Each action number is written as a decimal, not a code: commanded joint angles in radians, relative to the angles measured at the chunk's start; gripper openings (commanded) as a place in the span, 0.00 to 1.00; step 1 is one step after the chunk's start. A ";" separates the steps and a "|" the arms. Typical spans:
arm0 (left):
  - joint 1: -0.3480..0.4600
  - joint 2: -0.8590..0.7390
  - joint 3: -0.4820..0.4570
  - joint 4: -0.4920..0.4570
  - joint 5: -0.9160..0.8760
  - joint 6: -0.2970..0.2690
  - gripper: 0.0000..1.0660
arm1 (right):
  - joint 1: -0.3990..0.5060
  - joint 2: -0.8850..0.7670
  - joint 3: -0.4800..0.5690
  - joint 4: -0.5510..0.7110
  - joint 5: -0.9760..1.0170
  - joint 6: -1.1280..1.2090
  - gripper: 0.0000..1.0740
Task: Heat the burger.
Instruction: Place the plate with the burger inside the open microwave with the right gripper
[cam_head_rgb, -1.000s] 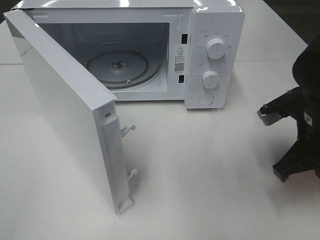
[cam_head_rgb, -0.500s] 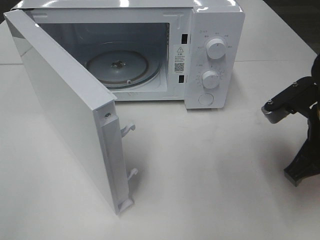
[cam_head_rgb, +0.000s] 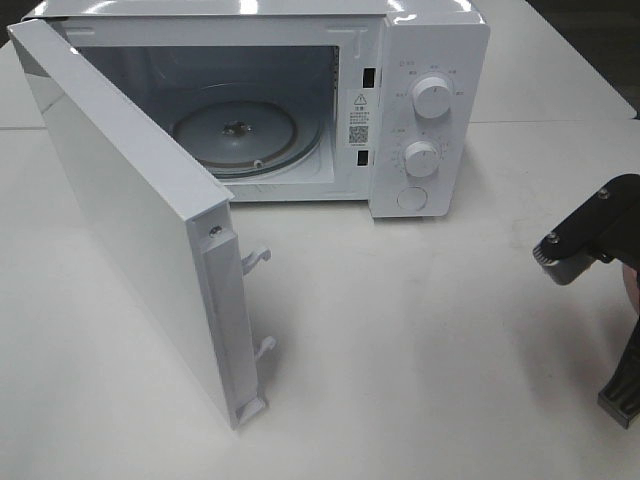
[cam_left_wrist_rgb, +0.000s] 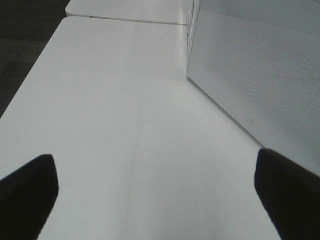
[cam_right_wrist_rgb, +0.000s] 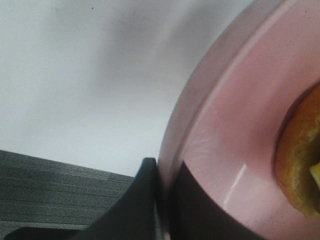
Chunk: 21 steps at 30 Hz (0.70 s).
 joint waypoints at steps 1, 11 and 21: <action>0.001 -0.022 0.002 0.003 -0.008 -0.001 0.94 | 0.050 -0.031 0.023 -0.056 0.041 -0.024 0.00; 0.001 -0.022 0.002 0.003 -0.008 -0.001 0.94 | 0.158 -0.071 0.057 -0.052 0.049 -0.082 0.00; 0.001 -0.022 0.002 0.003 -0.008 -0.001 0.94 | 0.241 -0.081 0.057 -0.047 0.033 -0.217 0.00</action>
